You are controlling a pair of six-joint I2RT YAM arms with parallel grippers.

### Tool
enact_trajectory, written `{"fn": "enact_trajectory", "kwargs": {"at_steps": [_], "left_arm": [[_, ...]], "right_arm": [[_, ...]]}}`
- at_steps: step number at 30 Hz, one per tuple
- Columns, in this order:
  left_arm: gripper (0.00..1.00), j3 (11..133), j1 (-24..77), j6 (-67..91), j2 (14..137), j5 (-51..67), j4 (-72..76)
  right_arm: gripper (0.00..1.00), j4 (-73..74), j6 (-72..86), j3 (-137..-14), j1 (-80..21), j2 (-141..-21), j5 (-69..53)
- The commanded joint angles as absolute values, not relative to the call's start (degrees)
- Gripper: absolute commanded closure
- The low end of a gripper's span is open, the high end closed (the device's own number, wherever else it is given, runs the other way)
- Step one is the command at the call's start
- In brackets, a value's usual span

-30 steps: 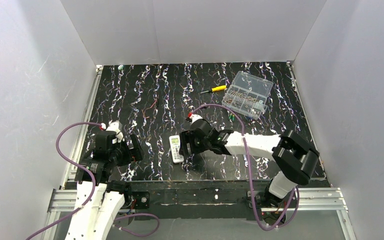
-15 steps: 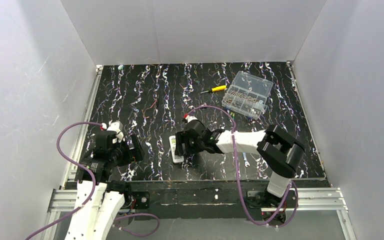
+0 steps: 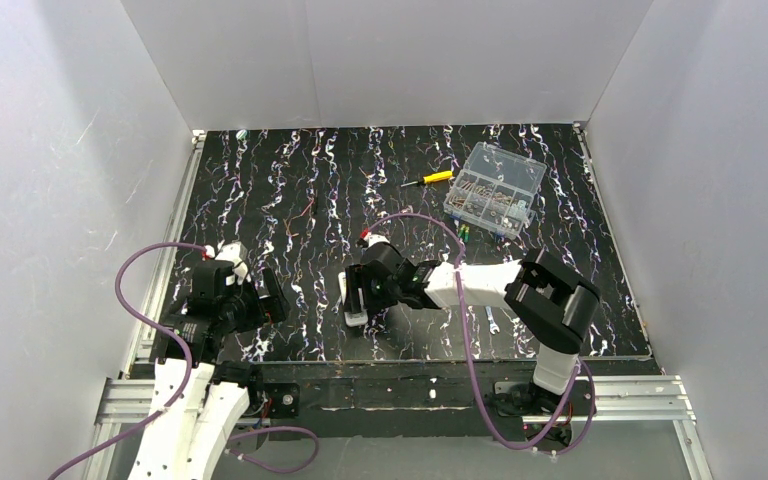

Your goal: Load the batteries into the remote control

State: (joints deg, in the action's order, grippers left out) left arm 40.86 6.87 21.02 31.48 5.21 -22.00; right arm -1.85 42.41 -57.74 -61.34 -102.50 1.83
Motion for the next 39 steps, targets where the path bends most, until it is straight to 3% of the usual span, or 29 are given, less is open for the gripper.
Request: {"fn": "enact_trajectory", "kwargs": {"at_steps": [1, 7, 16, 31, 34, 36, 39], "left_arm": [[0.01, 40.68, 6.86, 20.39, 31.99, 6.33, -25.84], [0.01, 40.67, 6.86, 20.4, 32.05, 6.37, -25.83], [0.01, 40.7, 6.86, 20.39, 32.25, 6.29, -26.0], [0.01, 40.97, 6.86, 20.26, 33.24, 5.81, -26.35], [0.01, 41.21, 6.86, 20.54, 33.63, 5.71, -26.46], [0.01, 41.27, 6.81, 21.42, 33.81, 6.08, -26.18], [0.01, 41.58, 6.86, 24.28, 34.21, 8.15, -24.98]], "right_arm": [[0.31, 2.01, 44.0, -59.45, -62.37, -104.44, 5.42], [0.4, 6.66, 44.05, -60.56, -63.56, -105.43, 9.87], [0.43, 14.89, 42.9, -64.81, -66.05, -108.92, 16.86], [0.74, 12.95, 38.61, -61.76, -66.96, -105.38, 14.27], [0.84, 10.37, 36.01, -59.08, -66.97, -101.43, 12.67], [0.98, 9.86, 33.76, -57.79, -66.97, -99.13, 11.4], [0.99, 9.16, 30.45, -55.55, -66.97, -94.89, 9.63]]}}
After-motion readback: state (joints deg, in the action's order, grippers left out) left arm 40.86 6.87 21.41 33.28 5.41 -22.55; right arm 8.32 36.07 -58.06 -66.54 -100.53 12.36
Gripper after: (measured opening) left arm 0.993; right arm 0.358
